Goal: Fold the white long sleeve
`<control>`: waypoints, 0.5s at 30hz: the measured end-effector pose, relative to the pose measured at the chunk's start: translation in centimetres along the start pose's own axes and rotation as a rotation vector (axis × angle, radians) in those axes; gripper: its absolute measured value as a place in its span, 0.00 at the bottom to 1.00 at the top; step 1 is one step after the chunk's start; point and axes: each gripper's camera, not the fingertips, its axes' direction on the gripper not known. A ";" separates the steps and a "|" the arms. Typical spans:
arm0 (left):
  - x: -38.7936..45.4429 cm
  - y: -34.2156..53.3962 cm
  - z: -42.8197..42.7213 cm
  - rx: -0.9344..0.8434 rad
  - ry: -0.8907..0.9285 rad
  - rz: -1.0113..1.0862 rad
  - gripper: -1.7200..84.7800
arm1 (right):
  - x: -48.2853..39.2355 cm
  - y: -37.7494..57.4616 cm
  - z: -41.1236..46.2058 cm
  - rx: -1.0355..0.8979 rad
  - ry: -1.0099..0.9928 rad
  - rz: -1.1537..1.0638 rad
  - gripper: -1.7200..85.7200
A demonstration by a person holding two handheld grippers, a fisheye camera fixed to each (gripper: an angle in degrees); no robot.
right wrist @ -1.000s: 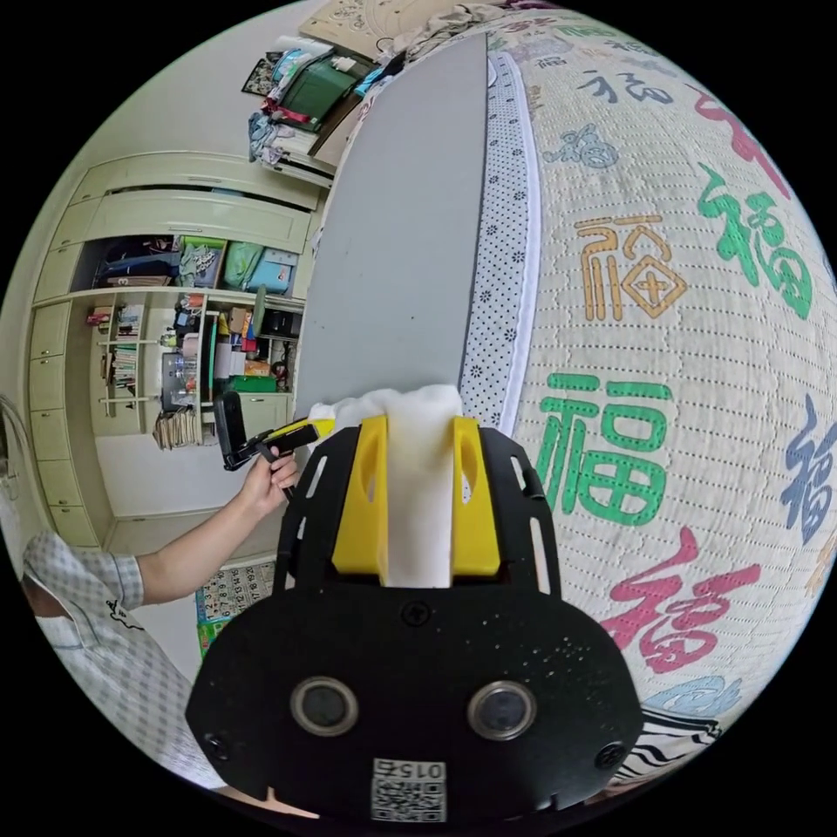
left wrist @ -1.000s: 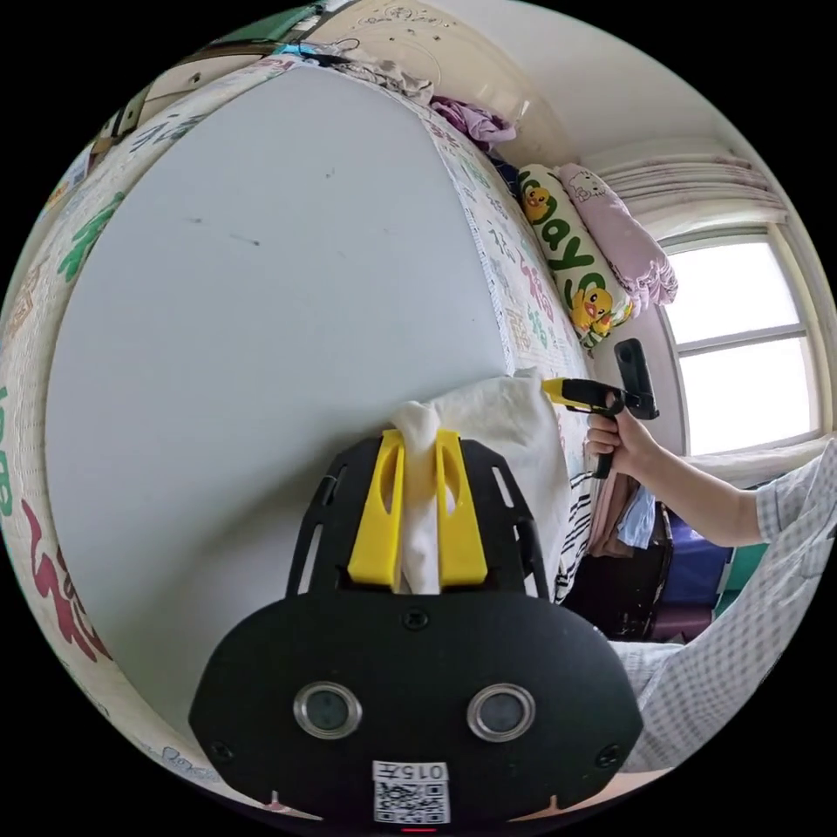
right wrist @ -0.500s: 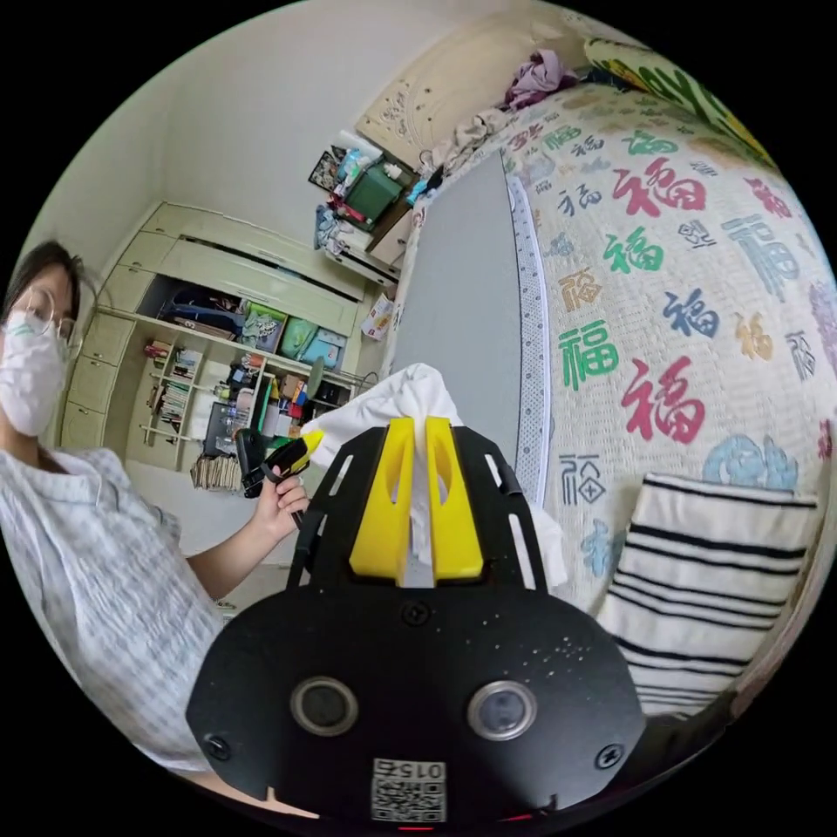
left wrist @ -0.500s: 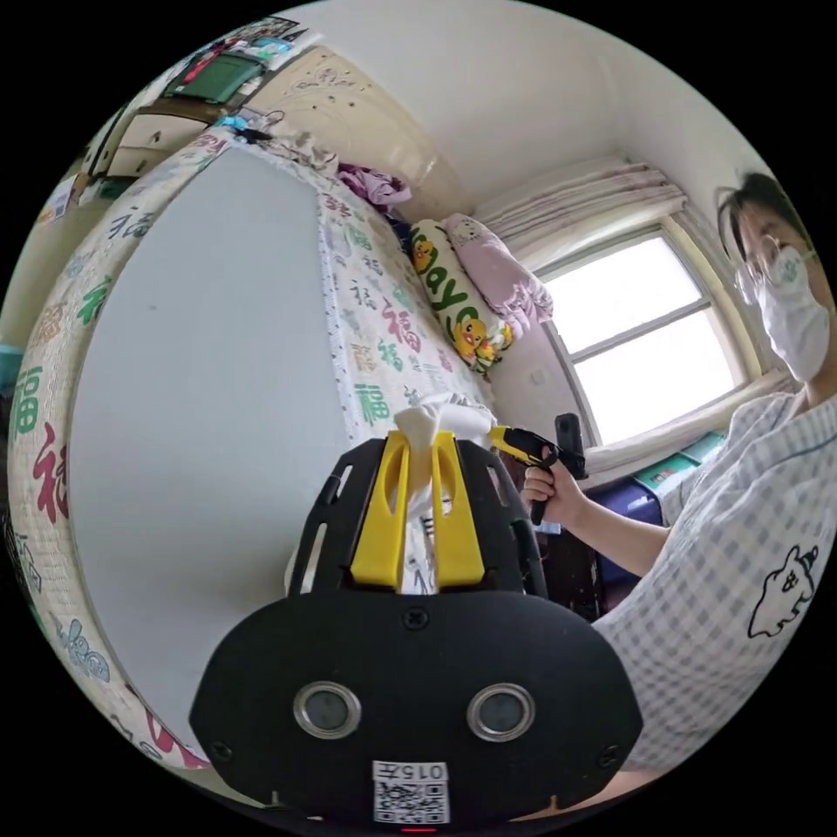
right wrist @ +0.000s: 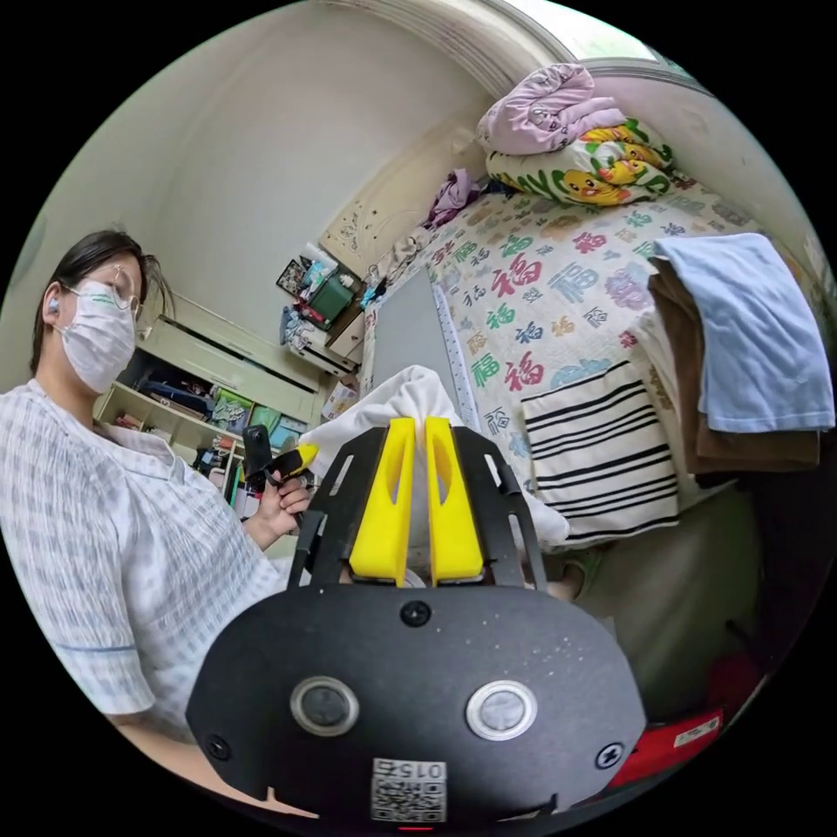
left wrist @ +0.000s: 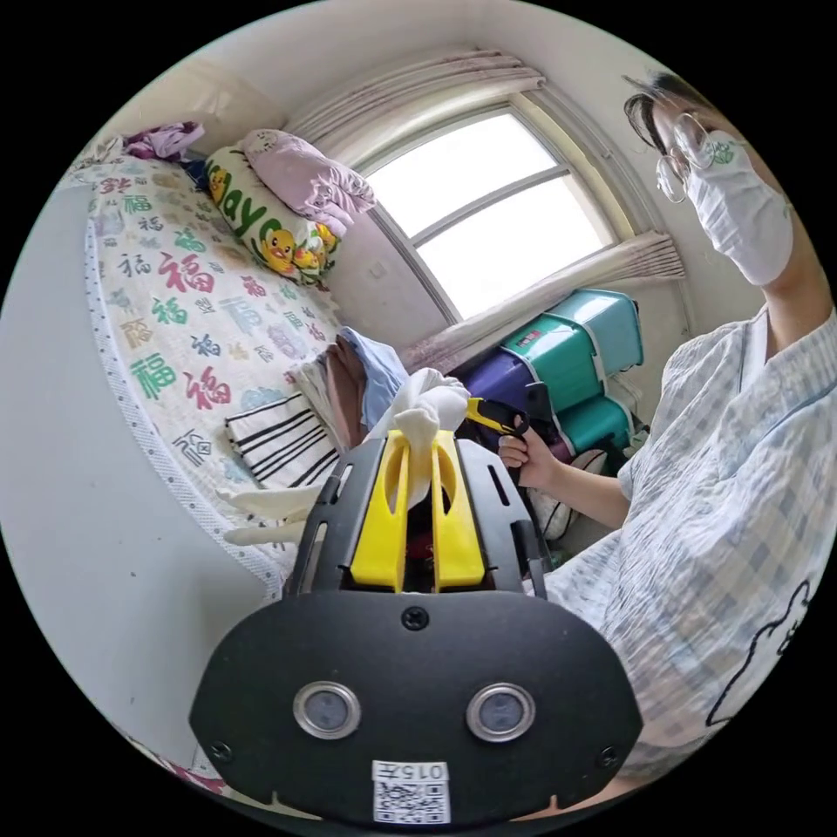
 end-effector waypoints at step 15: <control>-16.3 -9.7 27.2 -0.158 -0.535 -0.563 0.08 | 22.5 -12.2 8.1 -0.470 0.458 0.074 0.02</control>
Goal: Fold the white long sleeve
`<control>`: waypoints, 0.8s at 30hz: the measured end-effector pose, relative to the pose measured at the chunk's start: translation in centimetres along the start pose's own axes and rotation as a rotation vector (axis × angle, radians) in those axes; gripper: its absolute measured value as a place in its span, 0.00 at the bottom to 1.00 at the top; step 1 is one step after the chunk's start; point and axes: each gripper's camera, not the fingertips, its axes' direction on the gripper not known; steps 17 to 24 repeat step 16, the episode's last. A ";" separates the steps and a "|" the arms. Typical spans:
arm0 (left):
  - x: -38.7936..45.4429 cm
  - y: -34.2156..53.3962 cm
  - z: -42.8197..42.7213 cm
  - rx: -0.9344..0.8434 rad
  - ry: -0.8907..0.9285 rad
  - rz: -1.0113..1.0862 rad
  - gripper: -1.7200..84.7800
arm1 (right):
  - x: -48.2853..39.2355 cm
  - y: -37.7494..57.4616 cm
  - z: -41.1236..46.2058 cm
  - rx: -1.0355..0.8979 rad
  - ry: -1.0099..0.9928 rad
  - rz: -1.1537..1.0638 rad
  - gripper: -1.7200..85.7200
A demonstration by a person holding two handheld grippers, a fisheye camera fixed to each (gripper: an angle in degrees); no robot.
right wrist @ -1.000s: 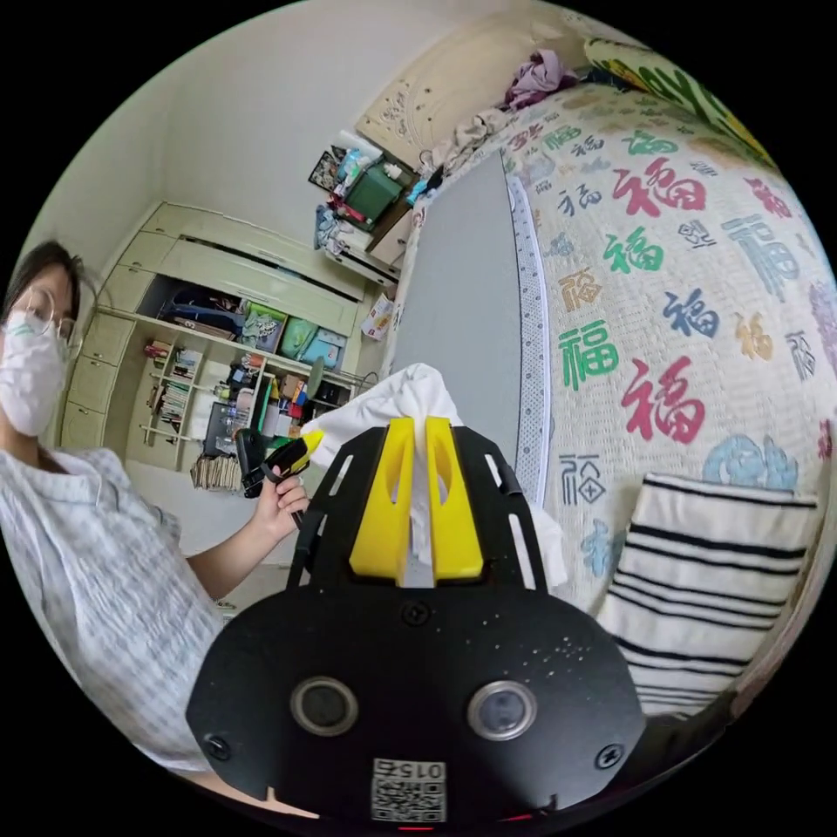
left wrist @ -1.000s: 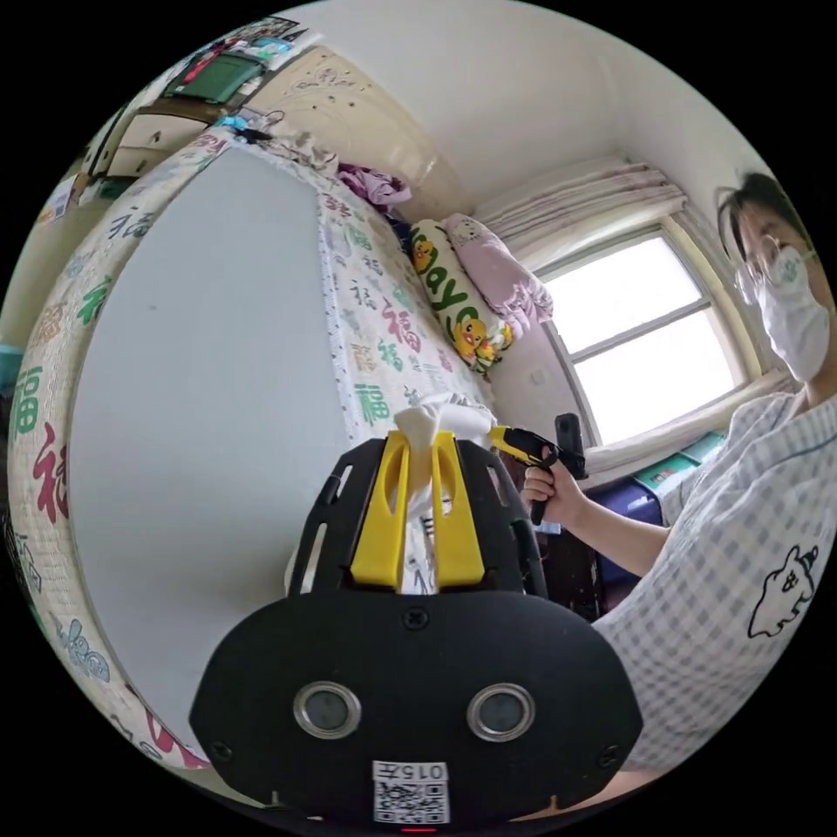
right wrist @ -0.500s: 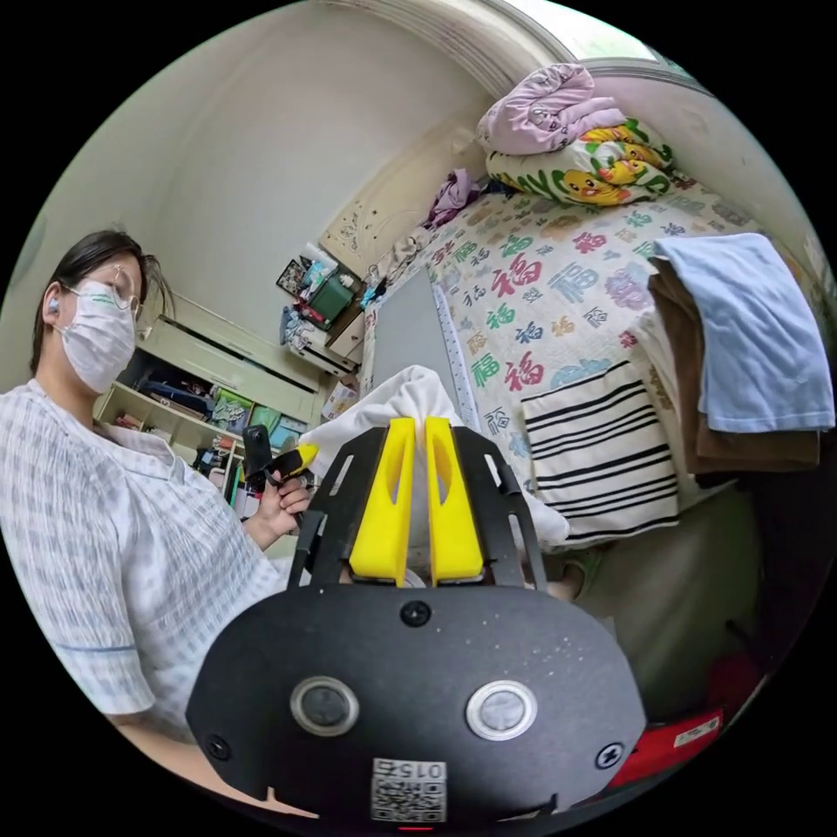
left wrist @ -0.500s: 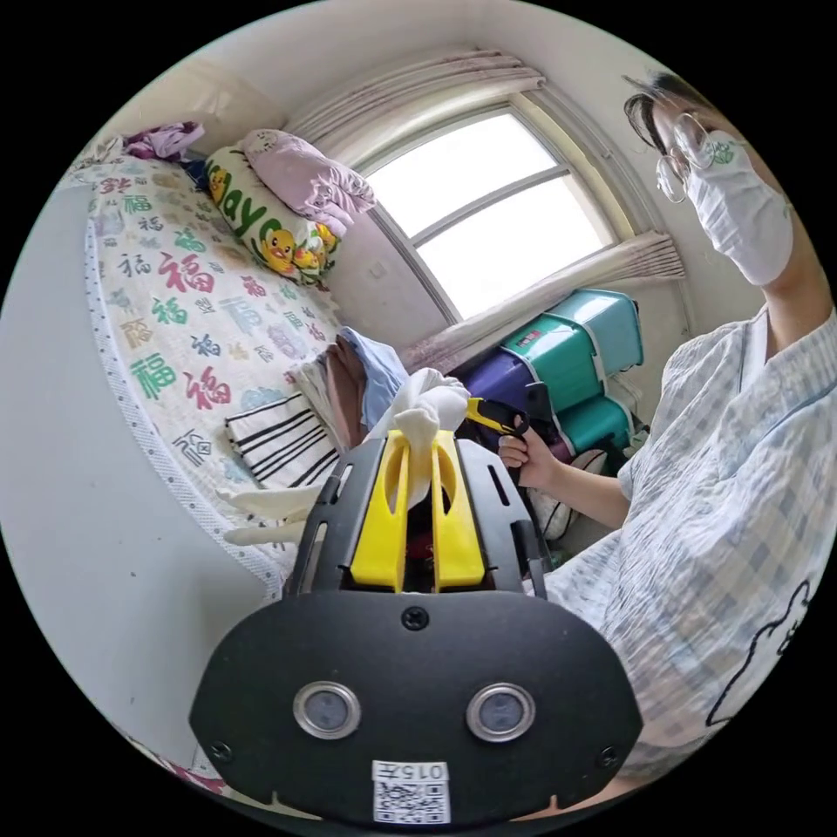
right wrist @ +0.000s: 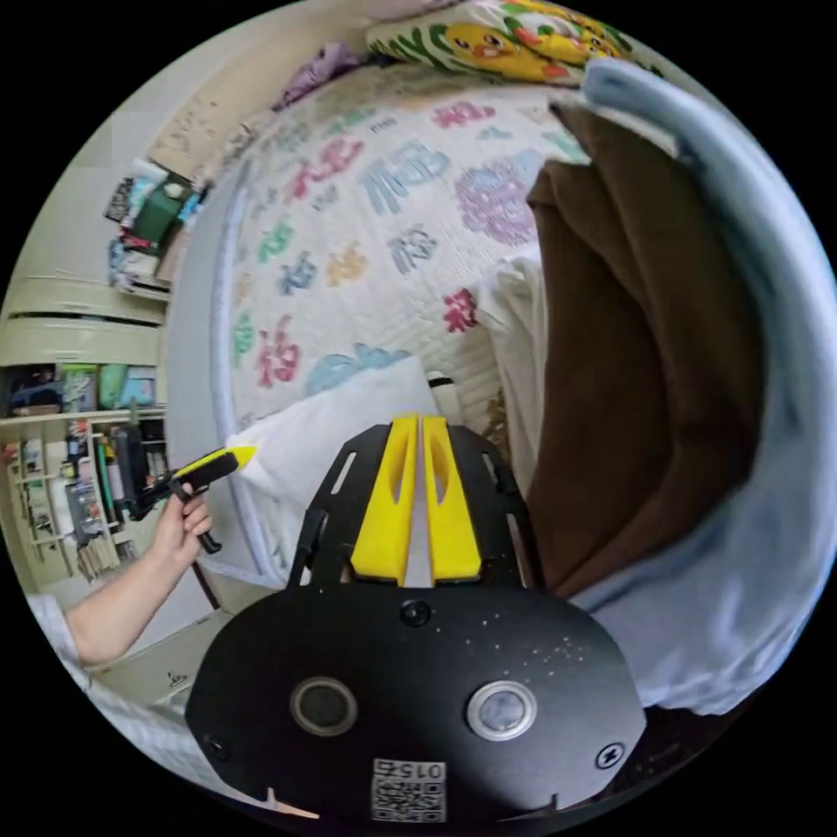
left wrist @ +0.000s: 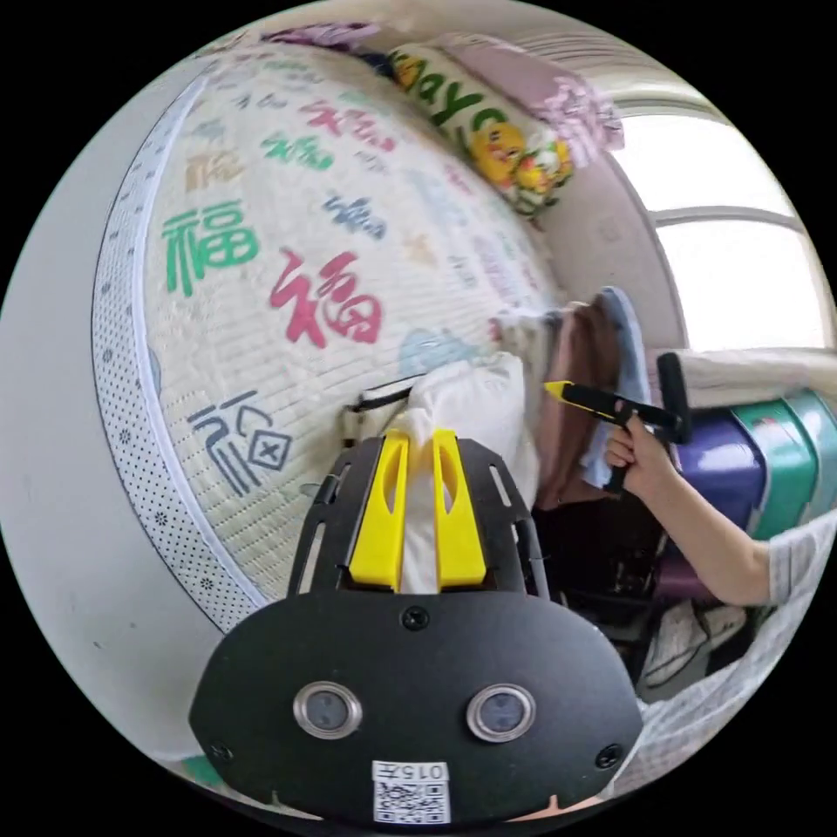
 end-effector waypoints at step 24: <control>21.3 -1.8 5.2 -0.044 0.115 0.230 0.09 | 6.9 17.9 -14.1 0.212 0.187 0.000 0.20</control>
